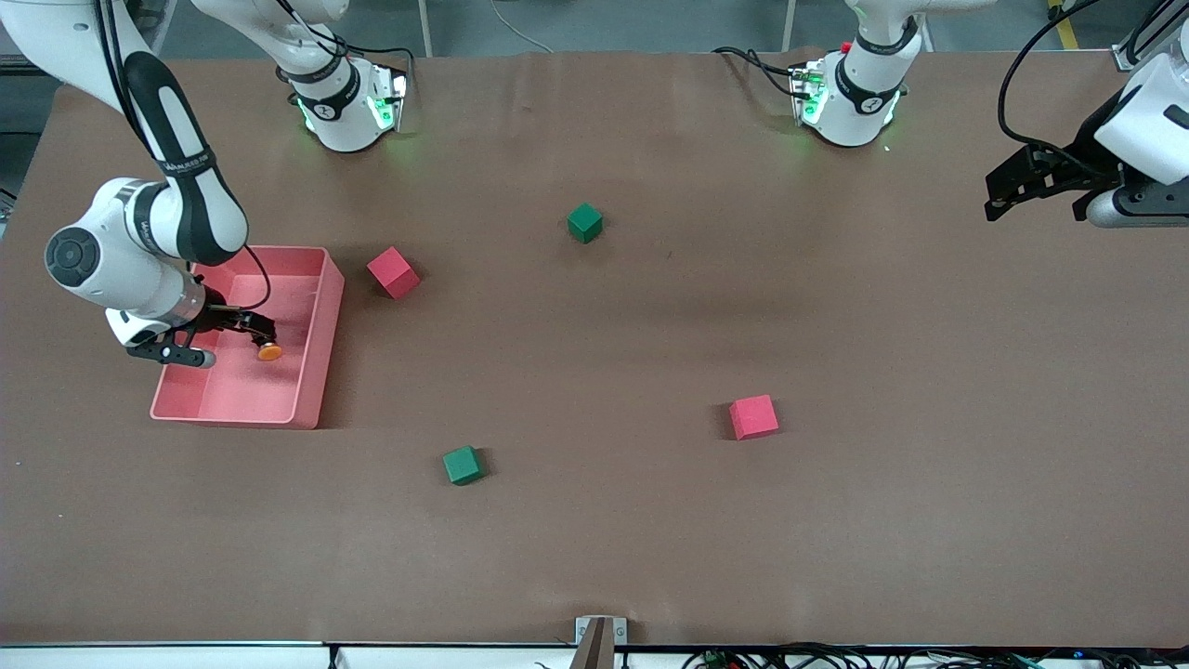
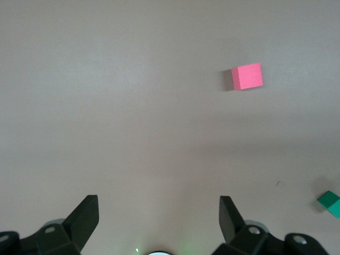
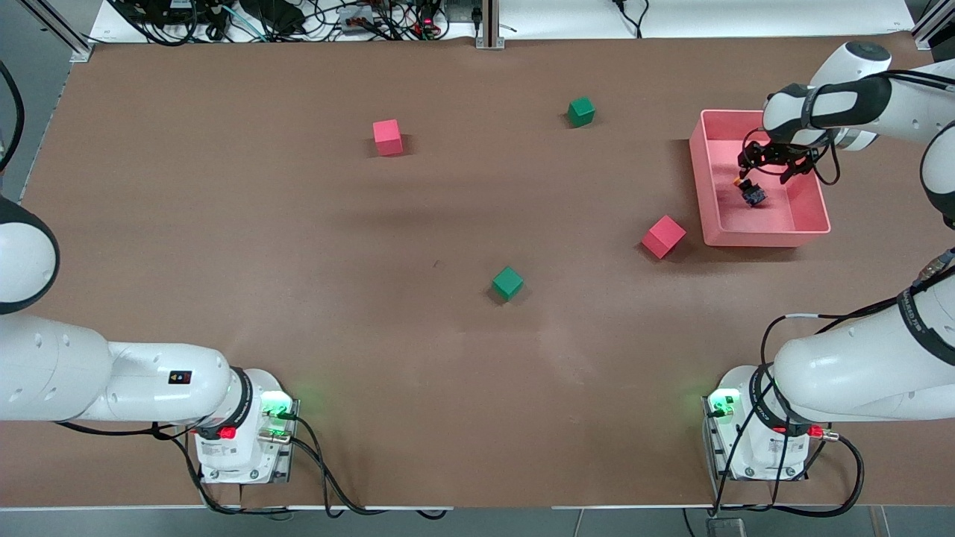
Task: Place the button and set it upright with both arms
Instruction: 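Grasp the yellow-capped button in the pink tray with the right gripper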
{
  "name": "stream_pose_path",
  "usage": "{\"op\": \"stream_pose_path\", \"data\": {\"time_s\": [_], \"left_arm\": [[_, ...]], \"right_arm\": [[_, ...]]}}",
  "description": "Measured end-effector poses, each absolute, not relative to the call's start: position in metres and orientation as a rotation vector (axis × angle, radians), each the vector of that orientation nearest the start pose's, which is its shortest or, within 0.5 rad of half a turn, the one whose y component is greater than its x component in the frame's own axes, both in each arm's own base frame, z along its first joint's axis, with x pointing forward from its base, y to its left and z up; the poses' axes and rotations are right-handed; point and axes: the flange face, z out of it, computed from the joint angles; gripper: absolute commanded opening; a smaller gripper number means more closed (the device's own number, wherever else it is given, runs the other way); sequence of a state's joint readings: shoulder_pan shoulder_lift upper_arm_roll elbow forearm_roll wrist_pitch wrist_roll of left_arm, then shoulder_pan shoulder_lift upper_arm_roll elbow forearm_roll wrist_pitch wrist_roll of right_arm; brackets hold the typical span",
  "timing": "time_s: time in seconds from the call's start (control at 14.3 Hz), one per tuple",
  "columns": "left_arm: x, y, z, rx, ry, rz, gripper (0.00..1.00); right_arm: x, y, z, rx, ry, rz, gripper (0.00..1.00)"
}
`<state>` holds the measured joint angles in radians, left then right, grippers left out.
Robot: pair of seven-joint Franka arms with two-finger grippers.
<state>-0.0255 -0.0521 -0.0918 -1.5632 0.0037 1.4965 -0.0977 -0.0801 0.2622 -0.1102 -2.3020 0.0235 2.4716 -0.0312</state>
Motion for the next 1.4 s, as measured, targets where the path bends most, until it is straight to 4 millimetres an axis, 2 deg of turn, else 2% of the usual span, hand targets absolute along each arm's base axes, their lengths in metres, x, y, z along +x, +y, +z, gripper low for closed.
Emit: {"op": "stream_pose_path", "data": {"time_s": [0.35,0.84,1.05,1.33,1.4], "left_arm": [[0.534,-0.063,0.638,-3.131,0.028,0.047,1.0],[0.533,-0.063,0.64,-3.131,0.025,0.039,1.0],[0.532,-0.066,0.64,-3.131,0.031,0.039,1.0],[0.532,-0.07,0.639,-3.131,0.043,0.042,1.0],[0.533,-0.071,0.638,-3.131,0.046,0.042,1.0]], "right_arm": [[0.507,-0.101,0.199,-3.117,0.322,0.147,1.0],[0.507,-0.095,0.189,-3.086,0.364,0.146,0.99],[0.508,-0.09,0.183,-3.088,0.354,0.143,0.85],[0.508,-0.089,0.178,-3.089,0.354,0.142,0.78],[0.508,-0.089,0.177,-3.09,0.355,0.138,0.74]]}}
